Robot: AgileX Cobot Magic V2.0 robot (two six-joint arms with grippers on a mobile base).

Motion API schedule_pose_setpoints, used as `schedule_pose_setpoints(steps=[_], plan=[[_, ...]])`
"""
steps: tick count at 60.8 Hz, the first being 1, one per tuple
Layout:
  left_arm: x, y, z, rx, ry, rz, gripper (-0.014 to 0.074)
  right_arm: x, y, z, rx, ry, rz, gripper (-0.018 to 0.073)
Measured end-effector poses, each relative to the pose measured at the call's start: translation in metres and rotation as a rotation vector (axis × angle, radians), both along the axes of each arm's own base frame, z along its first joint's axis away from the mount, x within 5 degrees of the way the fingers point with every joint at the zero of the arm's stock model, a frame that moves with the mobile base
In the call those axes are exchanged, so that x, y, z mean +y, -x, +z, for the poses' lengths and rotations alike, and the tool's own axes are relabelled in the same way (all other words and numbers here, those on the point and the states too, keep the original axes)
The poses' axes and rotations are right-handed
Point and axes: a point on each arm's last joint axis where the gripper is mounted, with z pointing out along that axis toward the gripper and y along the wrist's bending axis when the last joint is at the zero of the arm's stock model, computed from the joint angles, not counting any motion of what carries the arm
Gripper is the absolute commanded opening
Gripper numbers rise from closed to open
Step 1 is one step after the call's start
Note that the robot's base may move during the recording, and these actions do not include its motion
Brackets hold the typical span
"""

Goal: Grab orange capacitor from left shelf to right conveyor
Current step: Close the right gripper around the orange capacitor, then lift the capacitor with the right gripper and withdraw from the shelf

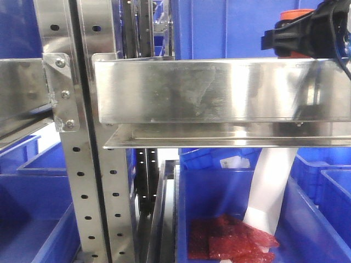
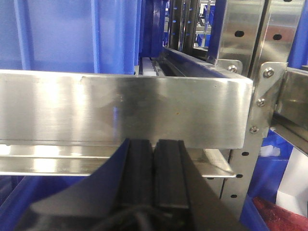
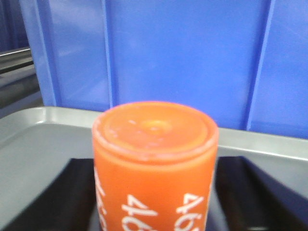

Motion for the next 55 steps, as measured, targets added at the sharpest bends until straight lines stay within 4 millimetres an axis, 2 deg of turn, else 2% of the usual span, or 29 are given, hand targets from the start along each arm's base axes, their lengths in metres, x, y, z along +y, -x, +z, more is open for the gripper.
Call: schedule_pose_setpoints(steps=[7, 14, 27, 36, 48, 55], plan=[[0.0, 0.0, 0.0, 0.0, 0.0, 0.0, -0.0127, 0.0, 0.0, 0.001, -0.006, -0.001, 0.0, 0.0243], [0.0, 0.0, 0.0, 0.0, 0.0, 0.0, -0.0127, 0.0, 0.002, 0.005, -0.011, -0.002, 0.0, 0.0162], [0.0, 0.0, 0.0, 0.0, 0.0, 0.0, -0.0127, -0.003, 0.015, 0.026, 0.001, -0.003, 0.003, 0.0155], [0.0, 0.0, 0.0, 0.0, 0.0, 0.0, -0.0127, -0.006, 0.033, 0.049, 0.025, -0.001, 0.007, 0.0155], [0.0, 0.0, 0.0, 0.0, 0.0, 0.0, -0.0127, -0.014, 0.073, 0.082, 0.076, 0.005, 0.014, 0.0155], [0.0, 0.0, 0.0, 0.0, 0.0, 0.0, -0.0127, -0.024, 0.1, 0.089, 0.11, 0.01, -0.002, 0.0155]])
